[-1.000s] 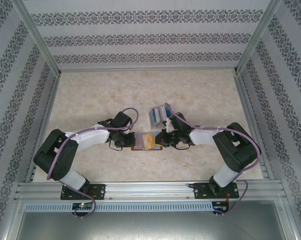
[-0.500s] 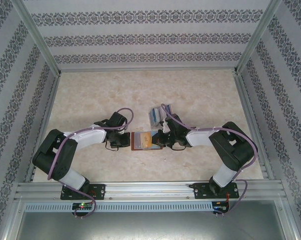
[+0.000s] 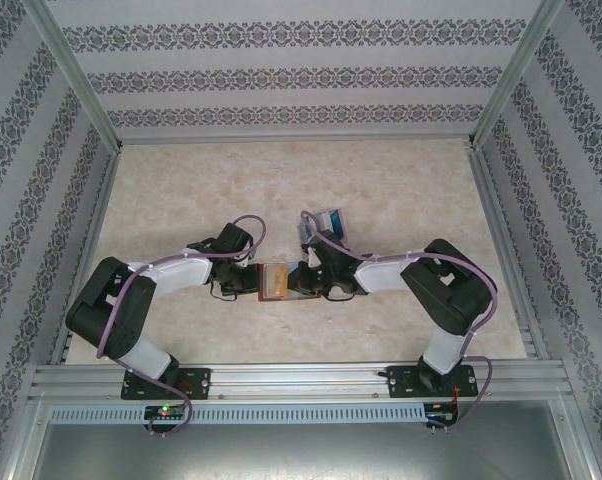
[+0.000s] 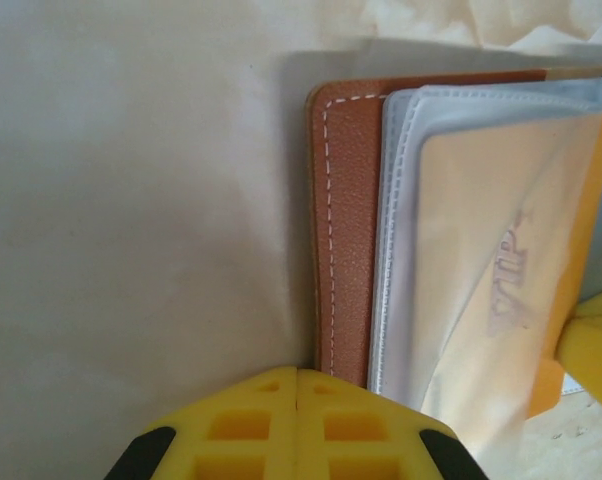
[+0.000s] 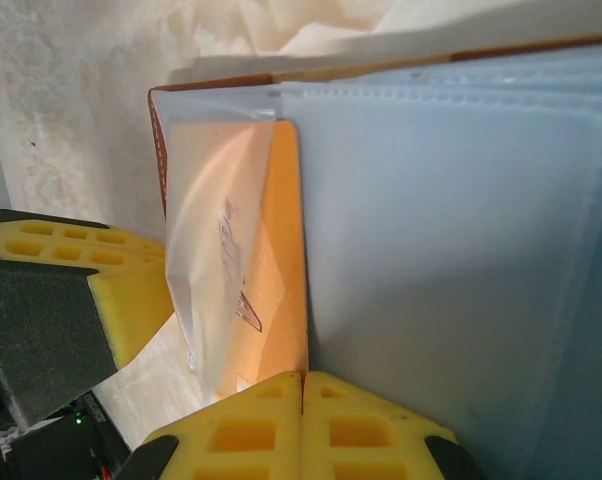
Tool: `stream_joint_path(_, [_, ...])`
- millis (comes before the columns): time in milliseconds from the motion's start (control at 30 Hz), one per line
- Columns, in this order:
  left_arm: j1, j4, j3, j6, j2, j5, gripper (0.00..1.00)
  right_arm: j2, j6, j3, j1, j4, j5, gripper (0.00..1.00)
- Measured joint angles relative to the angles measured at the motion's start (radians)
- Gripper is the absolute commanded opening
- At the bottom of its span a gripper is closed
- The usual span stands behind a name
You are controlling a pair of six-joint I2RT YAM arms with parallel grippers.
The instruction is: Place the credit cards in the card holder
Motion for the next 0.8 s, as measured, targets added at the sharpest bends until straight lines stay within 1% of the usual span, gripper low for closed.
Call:
stream_joint_path(100, [0.000,0.002,-0.002,-0.001,-0.002,0.000,0.02,0.006,0.000,0.011,0.008,-0.004,0.007,0.02])
stream_joint_path(300, [0.000,0.005,-0.005,-0.001,-0.006,-0.002,0.02,-0.003,0.018,0.013,0.023,-0.016,0.048,0.02])
stream_joint_path(600, [0.000,0.010,-0.005,-0.001,-0.001,0.002,0.01,-0.130,-0.022,0.013,0.032,-0.171,0.156,0.00])
stream_joint_path(800, [0.000,0.012,-0.004,-0.005,0.001,0.005,0.00,-0.143,-0.023,0.010,0.039,-0.219,0.238,0.00])
